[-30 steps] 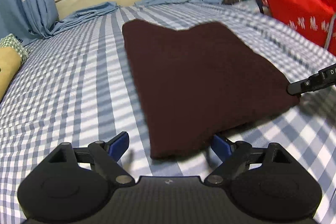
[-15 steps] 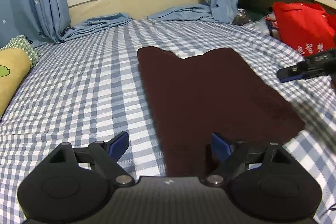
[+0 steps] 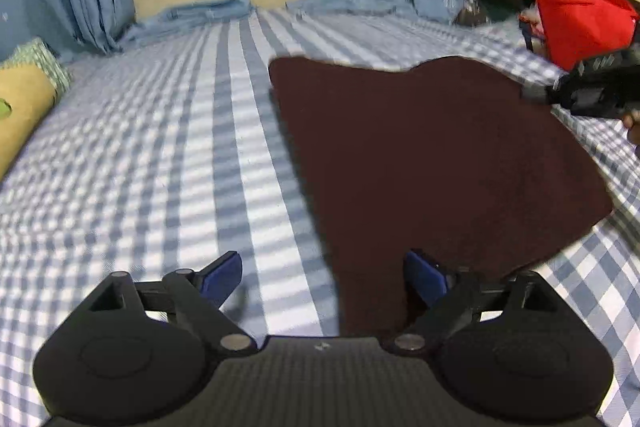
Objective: Fold small clothes
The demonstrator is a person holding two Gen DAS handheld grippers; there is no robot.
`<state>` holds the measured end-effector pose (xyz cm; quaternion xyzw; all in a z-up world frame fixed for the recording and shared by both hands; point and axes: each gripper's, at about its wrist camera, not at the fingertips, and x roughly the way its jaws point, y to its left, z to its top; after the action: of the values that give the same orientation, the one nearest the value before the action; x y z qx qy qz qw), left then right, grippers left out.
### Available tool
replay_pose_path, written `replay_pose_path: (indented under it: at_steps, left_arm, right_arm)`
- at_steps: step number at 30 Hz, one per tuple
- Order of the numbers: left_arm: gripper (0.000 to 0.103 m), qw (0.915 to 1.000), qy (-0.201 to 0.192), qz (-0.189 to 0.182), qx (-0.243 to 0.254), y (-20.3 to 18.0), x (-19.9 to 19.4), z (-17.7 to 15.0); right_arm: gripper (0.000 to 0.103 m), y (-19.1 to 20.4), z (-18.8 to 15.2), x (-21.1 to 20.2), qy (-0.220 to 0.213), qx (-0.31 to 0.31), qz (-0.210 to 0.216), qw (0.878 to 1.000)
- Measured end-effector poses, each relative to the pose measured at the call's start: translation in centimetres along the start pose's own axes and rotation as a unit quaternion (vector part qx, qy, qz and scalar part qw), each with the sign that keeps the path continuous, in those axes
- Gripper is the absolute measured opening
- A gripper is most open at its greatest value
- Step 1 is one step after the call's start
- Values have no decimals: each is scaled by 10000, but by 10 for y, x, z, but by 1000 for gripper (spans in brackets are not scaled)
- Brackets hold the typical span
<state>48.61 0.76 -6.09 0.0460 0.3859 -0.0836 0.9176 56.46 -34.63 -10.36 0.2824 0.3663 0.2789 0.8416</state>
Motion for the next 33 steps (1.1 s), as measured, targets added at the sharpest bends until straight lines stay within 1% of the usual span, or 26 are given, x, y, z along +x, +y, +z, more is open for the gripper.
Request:
replay_pose_path:
  at_steps: [2, 3, 4, 5, 6, 7, 8, 9, 11, 16, 17, 18, 19, 21, 22, 24, 26, 27, 28, 30, 33]
  left_arm:
    - [92, 9999, 73, 40, 104, -3, 5, -3]
    - [92, 9999, 44, 57, 142, -4, 5, -4]
    - [91, 9999, 23, 51, 138, -4, 3, -4]
    - [91, 9999, 23, 28, 122, -3, 2, -4]
    - [91, 9999, 31, -4, 97, -1, 1, -3]
    - [91, 10000, 36, -17, 85, -1, 0, -3]
    - [91, 9999, 25, -16, 104, -1, 0, -4]
    - [91, 9999, 12, -4, 139, -2, -1, -4]
    - [91, 9998, -11, 17, 187, -4, -2, -5]
    - [91, 9999, 17, -52, 96, -3, 0, -7]
    - [91, 9999, 18, -62, 96, -3, 0, -7]
    - [91, 9999, 6, -77, 100, -3, 0, -7]
    - [91, 9999, -21, -97, 117, -3, -1, -7]
    - [91, 9998, -91, -113, 167, -3, -1, -6]
    - [92, 9997, -124, -115, 198, -3, 1, -6]
    - [92, 9998, -41, -127, 150, -3, 8, -6]
    - [92, 9998, 26, -173, 40, -1, 14, -6]
    - [93, 9998, 13, -182, 37, 0, 15, -6]
    - [93, 9998, 4, -164, 76, 0, 14, -5]
    - [93, 9998, -33, -125, 123, 0, 11, -5]
    - [91, 9997, -178, -75, 156, 0, -6, -7]
  right_arm:
    - [9, -19, -7, 18, 463, 91, -503, 9976]
    - [11, -26, -13, 25, 616, 82, -633, 9961]
    - [14, -30, -15, 25, 564, 151, -595, 9965]
    - [23, -32, -13, 21, 431, 264, -481, 9976]
    - [27, -31, -10, 13, 156, 327, -378, 9986]
    - [39, -32, -4, 7, -88, 314, -344, 9989]
    - [45, -34, 2, 3, -234, 326, -285, 9988]
    - [45, -37, 10, 3, -302, 374, -266, 9985]
    - [45, -40, 29, 13, -351, 344, -496, 9976]
    - [44, -50, 56, 62, -5, 389, -772, 9963]
    - [32, -49, 58, 67, 2, 364, -833, 9959]
    - [8, -47, 62, 72, -44, 255, -793, 9965]
    - [8, -40, 66, 72, -146, 67, -702, 9974]
    - [6, -34, 78, 72, -361, -216, -384, 9984]
    - [6, -34, 83, 74, -390, -260, -341, 9983]
    - [5, -45, 89, 84, -309, -175, -557, 9978]
    - [5, -63, 88, 98, -63, 34, -874, 9962]
    - [7, -73, 83, 104, 56, 112, -1006, 9948]
    - [8, -78, 78, 105, 32, 149, -1037, 9945]
    - [17, -79, 71, 96, -133, 250, -946, 9951]
    - [19, -65, 64, 67, -332, -61, -963, 9948]
